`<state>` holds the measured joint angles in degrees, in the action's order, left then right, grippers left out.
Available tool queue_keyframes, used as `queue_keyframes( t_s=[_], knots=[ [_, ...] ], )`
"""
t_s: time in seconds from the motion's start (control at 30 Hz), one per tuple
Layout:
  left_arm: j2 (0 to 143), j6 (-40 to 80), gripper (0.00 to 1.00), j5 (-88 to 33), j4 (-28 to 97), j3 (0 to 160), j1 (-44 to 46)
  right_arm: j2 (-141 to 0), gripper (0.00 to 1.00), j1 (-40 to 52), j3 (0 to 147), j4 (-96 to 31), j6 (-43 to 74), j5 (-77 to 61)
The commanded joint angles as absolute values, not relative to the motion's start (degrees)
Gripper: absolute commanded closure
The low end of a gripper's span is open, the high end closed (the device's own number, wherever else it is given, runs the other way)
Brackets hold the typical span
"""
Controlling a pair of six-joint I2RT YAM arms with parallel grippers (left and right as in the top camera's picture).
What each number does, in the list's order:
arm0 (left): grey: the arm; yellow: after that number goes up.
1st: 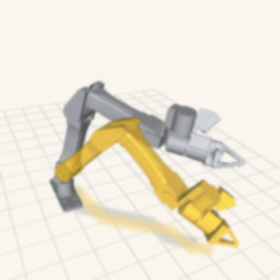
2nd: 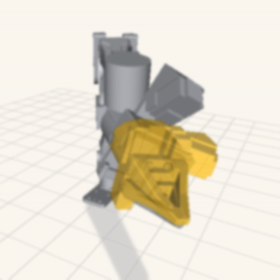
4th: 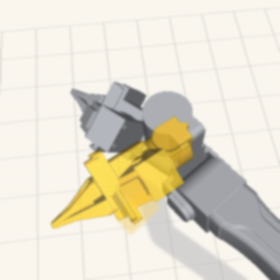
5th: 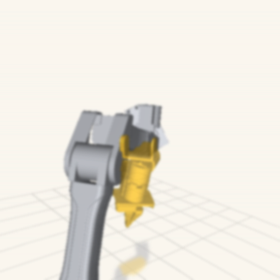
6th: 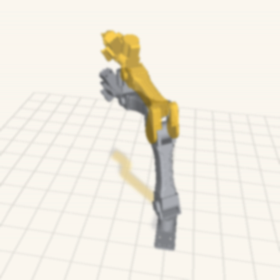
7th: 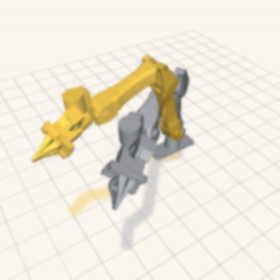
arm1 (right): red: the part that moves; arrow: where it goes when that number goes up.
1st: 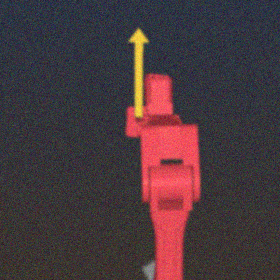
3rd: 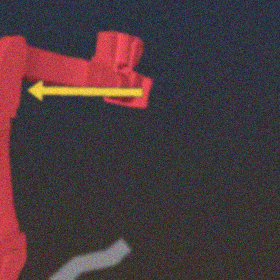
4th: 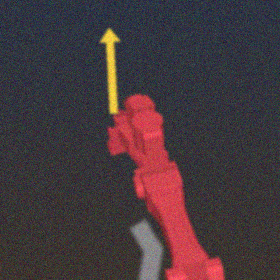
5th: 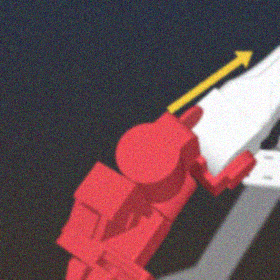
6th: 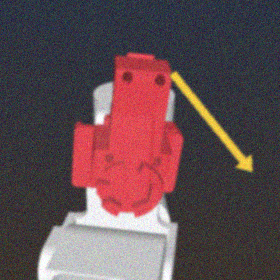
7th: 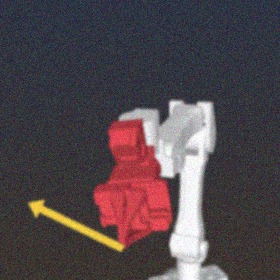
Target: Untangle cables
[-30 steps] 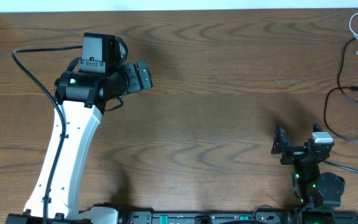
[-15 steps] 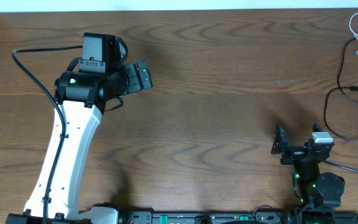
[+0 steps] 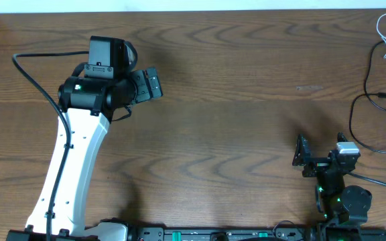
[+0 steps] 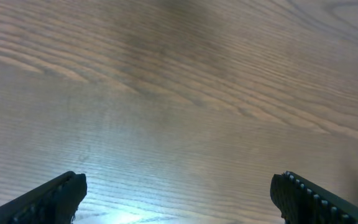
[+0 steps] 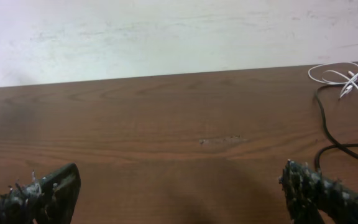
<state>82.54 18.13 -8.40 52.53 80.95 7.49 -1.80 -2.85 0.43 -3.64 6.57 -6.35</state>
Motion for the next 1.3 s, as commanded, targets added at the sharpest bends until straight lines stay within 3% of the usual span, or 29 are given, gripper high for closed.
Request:
queue_keyframes(
  t_s=[0.0,0.23,0.73,1.27],
  knots=[
    [80.79,17.58,0.01,-4.97,52.51,81.19,7.07,-1.63,0.01,-2.48,0.32,-3.88,7.25,-5.93],
    [67.26,15.35,0.01,-3.16,44.49,73.14,6.59,-1.63,0.01,-2.48,0.32,-3.88,7.22,-5.96],
    [23.03,5.82,0.01,-3.77,8.43,25.85,2.81,-1.63,0.01,-2.48,0.32,-3.86,7.25,-5.93],
    [2.87,4.01,0.01,-1.85,-1.78,1.67,2.81,-1.63,0.01,-2.48,0.32,-3.88,7.25,-5.93]
  ],
)
